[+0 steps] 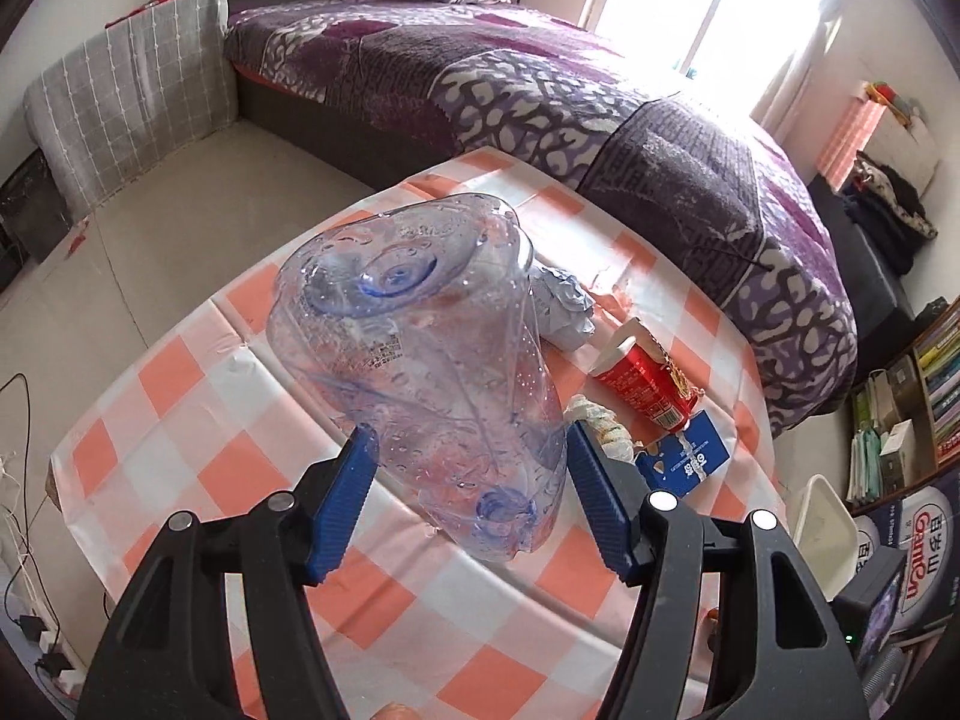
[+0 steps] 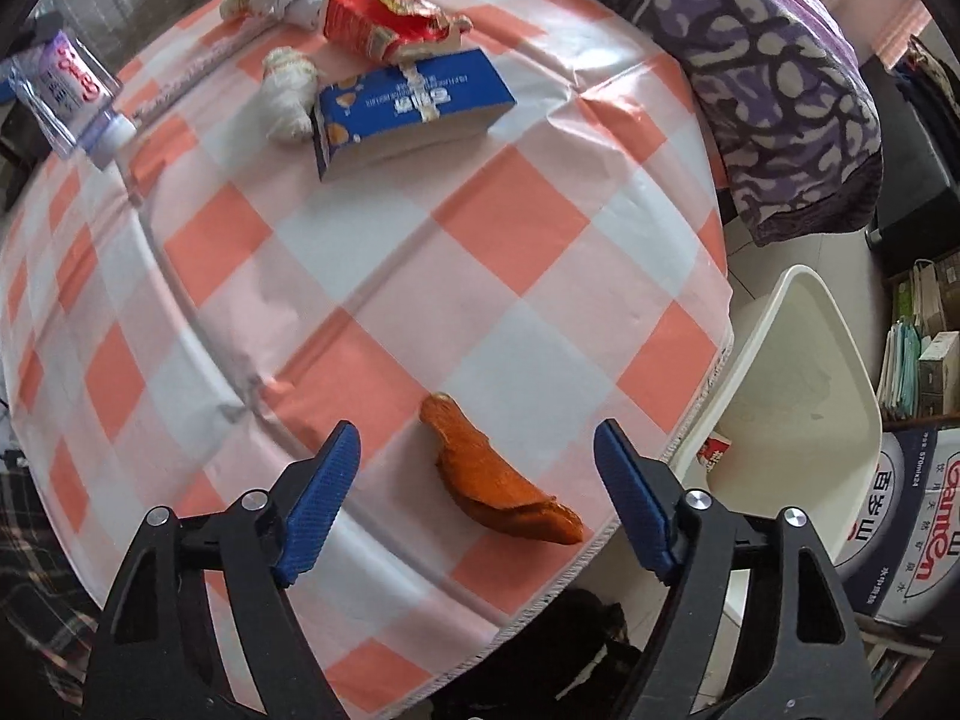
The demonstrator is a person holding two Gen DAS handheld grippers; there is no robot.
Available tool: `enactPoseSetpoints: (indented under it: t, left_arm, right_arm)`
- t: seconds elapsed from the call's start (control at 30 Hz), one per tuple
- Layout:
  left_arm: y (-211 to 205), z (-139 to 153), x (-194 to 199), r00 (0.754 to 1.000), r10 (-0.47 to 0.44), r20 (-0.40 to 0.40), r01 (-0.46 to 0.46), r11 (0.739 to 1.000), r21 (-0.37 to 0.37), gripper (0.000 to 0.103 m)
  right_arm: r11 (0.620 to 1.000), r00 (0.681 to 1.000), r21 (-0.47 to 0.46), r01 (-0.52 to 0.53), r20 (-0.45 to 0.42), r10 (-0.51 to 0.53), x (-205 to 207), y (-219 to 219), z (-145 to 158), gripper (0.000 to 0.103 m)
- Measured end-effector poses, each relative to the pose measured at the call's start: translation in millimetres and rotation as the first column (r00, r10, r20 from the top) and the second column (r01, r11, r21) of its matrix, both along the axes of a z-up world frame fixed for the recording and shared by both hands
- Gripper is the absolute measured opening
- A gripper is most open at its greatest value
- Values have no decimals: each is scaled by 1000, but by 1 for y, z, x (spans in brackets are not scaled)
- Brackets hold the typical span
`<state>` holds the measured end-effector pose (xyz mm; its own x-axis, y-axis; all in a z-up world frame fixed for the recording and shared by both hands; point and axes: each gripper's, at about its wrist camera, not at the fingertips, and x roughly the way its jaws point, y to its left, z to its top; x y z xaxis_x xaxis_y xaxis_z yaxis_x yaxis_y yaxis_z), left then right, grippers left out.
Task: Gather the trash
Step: 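Grasp the orange peel with the right tool while the left tool grasps the plastic bottle, then lift the orange peel with the right tool while the left tool lifts the bottle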
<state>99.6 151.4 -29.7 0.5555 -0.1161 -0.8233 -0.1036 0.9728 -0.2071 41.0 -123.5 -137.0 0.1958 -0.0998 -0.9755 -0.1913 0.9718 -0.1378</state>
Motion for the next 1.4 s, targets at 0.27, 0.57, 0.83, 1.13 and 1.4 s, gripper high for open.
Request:
enactPoseSetpoints:
  t: [0.27,0.57,0.83,1.13,1.4]
  left_arm:
    - [1,-3,-5,1000,-8,-9,8,1000,6,64]
    - [-11,-2,-1,1000,1,22,-1,1000,5,64]
    - [-44,16,-2,990,8,139,-21,996,92,64]
    - [-81,26,-6,977,-46,208,15,989,145,64]
    - [-109,28,-13,972,-97,215,65,986,153,64]
  right_arm:
    - [1000,999,2,-31,-35,31,1,5,-14,17]
    - [975,964,203,91,229,-137,33,24,45,16]
    - [948,839,300,103,485,-245,36,38,97,16]
    - [933,751,328,150,576,-323,24,20,122,16]
    - [920,731,339,196,575,-368,17,-6,127,16]
